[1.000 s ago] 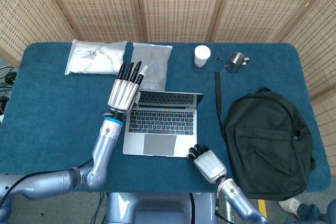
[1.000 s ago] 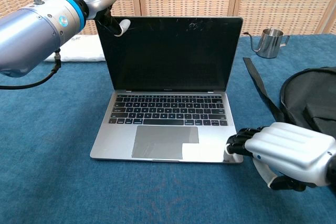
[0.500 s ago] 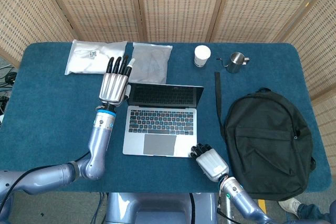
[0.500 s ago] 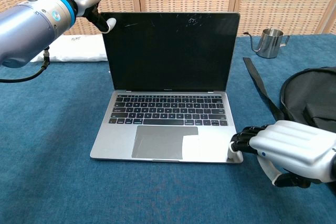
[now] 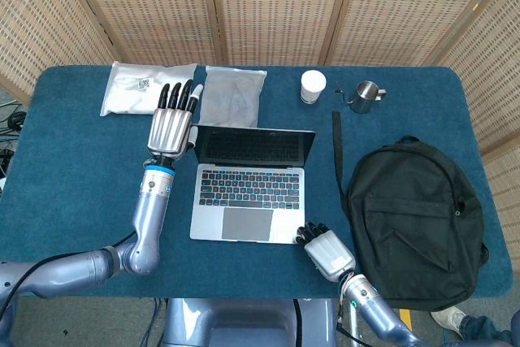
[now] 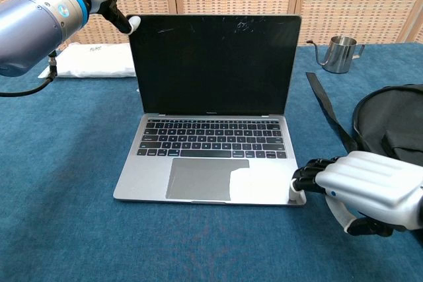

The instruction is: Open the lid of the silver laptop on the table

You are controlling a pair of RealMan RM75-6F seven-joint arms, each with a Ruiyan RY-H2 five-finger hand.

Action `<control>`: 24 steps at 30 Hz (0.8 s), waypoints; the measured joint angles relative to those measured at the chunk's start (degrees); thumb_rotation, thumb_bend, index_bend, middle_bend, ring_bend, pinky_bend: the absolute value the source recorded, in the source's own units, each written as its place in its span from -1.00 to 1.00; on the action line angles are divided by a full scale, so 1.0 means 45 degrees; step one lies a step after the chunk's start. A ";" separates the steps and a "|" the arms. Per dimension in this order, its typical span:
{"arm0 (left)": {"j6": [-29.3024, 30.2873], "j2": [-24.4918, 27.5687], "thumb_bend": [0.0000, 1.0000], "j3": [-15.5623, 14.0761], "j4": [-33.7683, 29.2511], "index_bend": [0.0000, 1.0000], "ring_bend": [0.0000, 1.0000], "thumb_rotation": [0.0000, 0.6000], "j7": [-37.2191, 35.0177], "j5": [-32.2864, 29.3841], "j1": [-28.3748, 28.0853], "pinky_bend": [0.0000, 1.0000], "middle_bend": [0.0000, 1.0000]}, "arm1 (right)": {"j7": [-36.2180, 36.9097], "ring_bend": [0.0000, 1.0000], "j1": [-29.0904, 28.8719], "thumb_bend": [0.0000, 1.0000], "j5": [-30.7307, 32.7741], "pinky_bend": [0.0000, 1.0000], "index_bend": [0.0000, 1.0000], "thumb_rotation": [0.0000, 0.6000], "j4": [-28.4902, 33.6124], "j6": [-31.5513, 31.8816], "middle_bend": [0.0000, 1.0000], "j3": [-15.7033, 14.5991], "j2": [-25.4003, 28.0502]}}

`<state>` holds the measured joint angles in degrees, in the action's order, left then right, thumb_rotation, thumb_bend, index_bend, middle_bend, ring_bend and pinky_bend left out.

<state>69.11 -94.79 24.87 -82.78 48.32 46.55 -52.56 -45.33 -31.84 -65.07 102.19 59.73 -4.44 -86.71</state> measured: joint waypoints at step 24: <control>0.1580 0.6260 -0.84 -0.1342 -0.5811 -1.00 -1.00 1.00 -0.2669 0.3942 0.2914 -1.00 -1.00 | 0.4134 -0.80 0.0902 0.71 -0.3526 -0.56 -0.54 1.00 0.1237 0.3168 -0.59 0.1227 0.2610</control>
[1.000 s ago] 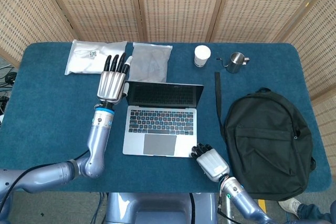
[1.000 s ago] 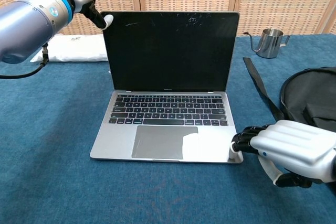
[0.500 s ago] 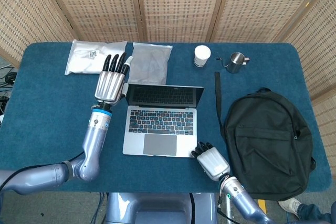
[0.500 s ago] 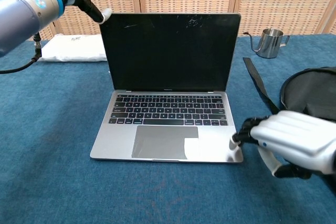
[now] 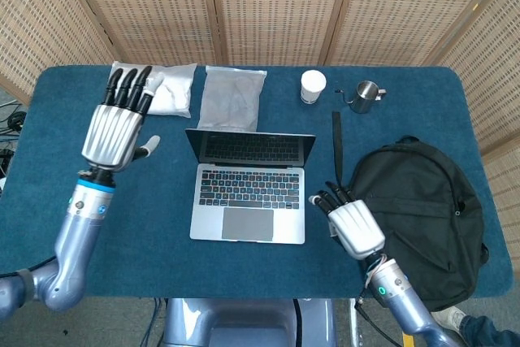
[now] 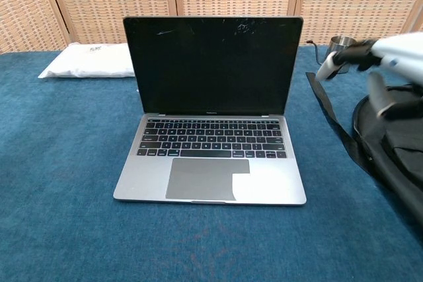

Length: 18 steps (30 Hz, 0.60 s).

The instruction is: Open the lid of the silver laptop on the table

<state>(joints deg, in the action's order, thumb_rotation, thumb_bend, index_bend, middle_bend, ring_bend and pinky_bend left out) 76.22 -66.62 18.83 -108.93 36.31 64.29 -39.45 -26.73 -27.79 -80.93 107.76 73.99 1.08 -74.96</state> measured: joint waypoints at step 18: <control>0.3194 0.0233 -1.00 -0.4185 0.2317 -1.00 -1.00 1.00 -0.7264 0.3017 0.6052 -1.00 -1.00 | 0.6690 -1.00 0.3288 -1.00 -0.2634 -1.00 -1.00 1.00 -0.4983 0.5288 -1.00 -0.0206 0.0235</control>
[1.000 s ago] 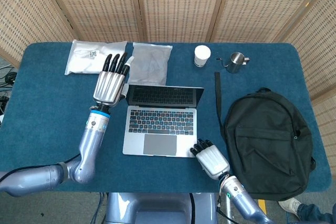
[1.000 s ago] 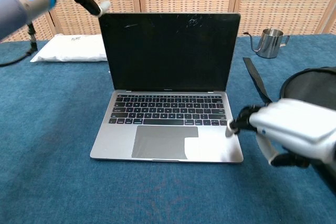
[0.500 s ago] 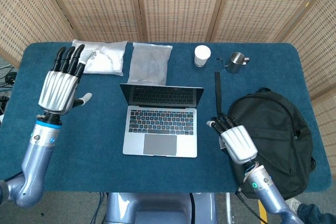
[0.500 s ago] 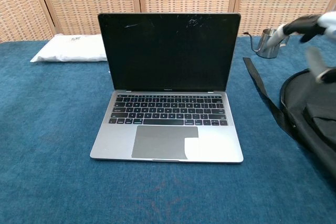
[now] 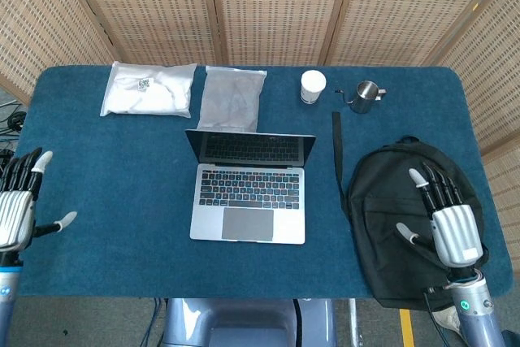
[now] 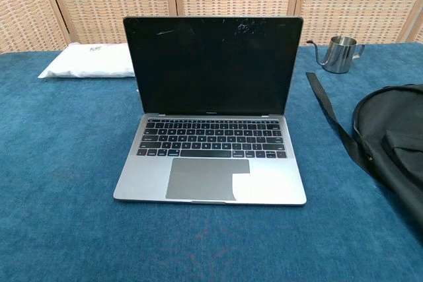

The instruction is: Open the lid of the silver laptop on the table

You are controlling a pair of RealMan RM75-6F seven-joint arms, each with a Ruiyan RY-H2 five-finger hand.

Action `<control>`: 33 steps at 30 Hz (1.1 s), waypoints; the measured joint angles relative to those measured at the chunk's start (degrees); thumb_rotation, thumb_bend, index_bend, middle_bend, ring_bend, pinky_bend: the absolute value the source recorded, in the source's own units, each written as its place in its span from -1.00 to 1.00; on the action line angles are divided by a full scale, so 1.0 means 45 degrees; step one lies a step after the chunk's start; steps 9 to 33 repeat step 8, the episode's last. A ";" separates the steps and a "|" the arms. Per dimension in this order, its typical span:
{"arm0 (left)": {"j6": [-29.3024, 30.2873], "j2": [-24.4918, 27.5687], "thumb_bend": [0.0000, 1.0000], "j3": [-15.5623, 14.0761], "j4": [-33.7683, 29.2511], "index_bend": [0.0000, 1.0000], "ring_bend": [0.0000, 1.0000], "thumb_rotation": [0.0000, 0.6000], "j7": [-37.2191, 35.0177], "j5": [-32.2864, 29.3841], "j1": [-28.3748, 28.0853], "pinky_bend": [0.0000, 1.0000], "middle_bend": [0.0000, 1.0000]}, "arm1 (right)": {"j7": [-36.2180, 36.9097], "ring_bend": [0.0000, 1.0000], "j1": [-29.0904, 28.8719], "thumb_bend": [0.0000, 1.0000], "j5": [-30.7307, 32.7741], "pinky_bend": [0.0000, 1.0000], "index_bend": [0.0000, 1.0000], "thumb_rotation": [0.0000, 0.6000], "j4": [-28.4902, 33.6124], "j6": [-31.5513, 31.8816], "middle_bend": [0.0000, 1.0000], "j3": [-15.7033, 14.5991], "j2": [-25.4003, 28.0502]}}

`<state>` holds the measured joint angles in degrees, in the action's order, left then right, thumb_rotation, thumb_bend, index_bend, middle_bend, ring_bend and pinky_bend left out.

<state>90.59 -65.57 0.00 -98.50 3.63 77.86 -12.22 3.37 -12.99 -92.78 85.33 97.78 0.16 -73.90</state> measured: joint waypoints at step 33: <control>0.1310 -0.0976 -1.00 -0.0515 0.1204 -1.00 -1.00 1.00 -0.0618 0.1189 0.1200 -1.00 -1.00 | -0.0970 -1.00 0.1177 -1.00 -0.0389 -1.00 -1.00 1.00 0.1372 0.0194 -1.00 -0.0937 0.0577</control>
